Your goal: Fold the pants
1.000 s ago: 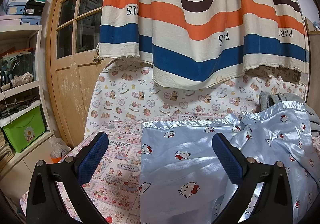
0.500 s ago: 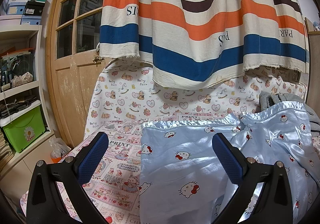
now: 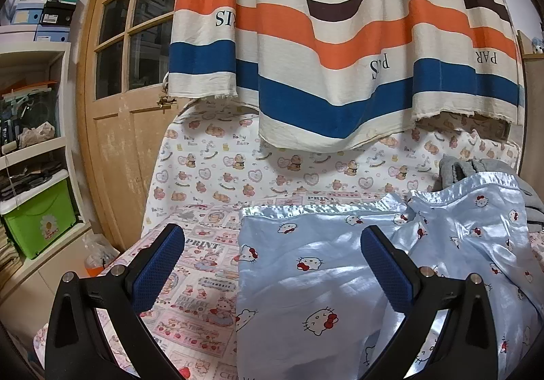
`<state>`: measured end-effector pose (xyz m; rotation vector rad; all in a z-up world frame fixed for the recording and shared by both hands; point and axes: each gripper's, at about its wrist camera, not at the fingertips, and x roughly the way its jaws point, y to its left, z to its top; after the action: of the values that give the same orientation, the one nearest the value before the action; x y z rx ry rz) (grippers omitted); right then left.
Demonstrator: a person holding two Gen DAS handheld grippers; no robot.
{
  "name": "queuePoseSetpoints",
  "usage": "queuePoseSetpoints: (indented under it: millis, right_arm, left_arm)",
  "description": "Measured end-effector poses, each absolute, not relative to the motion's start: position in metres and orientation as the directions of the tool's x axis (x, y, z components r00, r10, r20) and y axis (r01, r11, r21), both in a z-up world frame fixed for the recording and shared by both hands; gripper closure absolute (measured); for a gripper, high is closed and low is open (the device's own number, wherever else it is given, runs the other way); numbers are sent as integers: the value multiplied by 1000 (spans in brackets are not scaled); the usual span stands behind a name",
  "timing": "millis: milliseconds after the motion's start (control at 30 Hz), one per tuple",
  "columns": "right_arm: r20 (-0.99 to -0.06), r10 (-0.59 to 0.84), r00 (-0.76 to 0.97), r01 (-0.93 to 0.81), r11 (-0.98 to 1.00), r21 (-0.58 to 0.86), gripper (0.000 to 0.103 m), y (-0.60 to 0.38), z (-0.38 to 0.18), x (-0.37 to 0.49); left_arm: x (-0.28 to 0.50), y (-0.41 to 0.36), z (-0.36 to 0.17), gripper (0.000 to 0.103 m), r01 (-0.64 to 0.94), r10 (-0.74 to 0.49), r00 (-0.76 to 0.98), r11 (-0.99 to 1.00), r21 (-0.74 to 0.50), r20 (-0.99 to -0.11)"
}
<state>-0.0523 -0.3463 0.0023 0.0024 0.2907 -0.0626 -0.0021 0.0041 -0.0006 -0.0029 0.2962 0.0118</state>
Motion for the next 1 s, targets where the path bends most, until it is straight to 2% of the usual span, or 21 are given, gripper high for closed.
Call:
queuePoseSetpoints:
  millis: [467,600,700,867,1000]
  right_arm:
    - [-308,-43,950,43,999,-10,1,-346,0,-48]
    - [-274,-116,955,107,993,-46,1,-336,4,-58]
    - [-254,-85,963,84,996,-16,1,-324,13,-71]
    - [-192,-38,981,46,998,37,1,-293,21,-97]
    - [-211,28,977,-10,996,87,1,-268,20,-108]
  left_arm:
    - [-8,2,0,0,-4,1,961,1000,-10,-276]
    - [-26,3,4,0,-12,16,973,1000,18,-231]
    - [-42,6,9,0,-29,34,977,999,31,-209]
    - [-78,16,16,0,-36,40,991,999,37,-124]
    - [-97,29,19,0,-49,50,990,999,10,-132]
